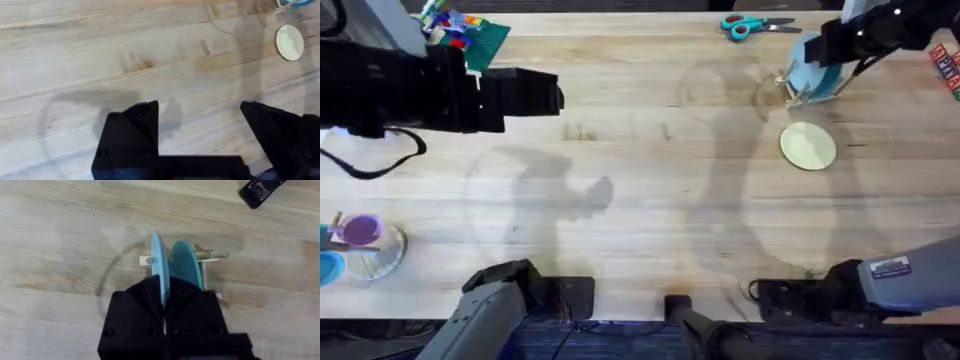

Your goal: Pick up the plates from the table one by one and place each into a slot on the dish rack.

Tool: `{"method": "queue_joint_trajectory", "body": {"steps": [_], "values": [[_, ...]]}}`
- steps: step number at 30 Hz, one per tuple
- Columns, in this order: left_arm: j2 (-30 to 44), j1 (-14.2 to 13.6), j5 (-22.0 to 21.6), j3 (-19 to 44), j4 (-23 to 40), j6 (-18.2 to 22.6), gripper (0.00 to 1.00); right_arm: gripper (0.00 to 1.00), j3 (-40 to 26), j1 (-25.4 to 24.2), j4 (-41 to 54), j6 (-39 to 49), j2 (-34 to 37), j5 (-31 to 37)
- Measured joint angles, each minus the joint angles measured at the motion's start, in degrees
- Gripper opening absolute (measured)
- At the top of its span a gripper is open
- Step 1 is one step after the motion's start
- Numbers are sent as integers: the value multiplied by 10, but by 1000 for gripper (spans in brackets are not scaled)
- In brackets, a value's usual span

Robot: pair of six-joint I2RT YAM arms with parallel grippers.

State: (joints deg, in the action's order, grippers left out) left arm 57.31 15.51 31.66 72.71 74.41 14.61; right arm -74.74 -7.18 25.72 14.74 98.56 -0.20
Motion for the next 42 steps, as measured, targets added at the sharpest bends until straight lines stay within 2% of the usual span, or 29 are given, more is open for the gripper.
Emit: {"method": "queue_joint_trajectory", "body": {"steps": [21,38,42], "values": [[0,0,0,0,0,0,994,30,0,0,0,0,2,0],[0,0,0,0,0,0,994,158,0,0,-2,0,2,0],[0,0,0,0,0,0,994,160,0,0,-2,0,2,0]]}}
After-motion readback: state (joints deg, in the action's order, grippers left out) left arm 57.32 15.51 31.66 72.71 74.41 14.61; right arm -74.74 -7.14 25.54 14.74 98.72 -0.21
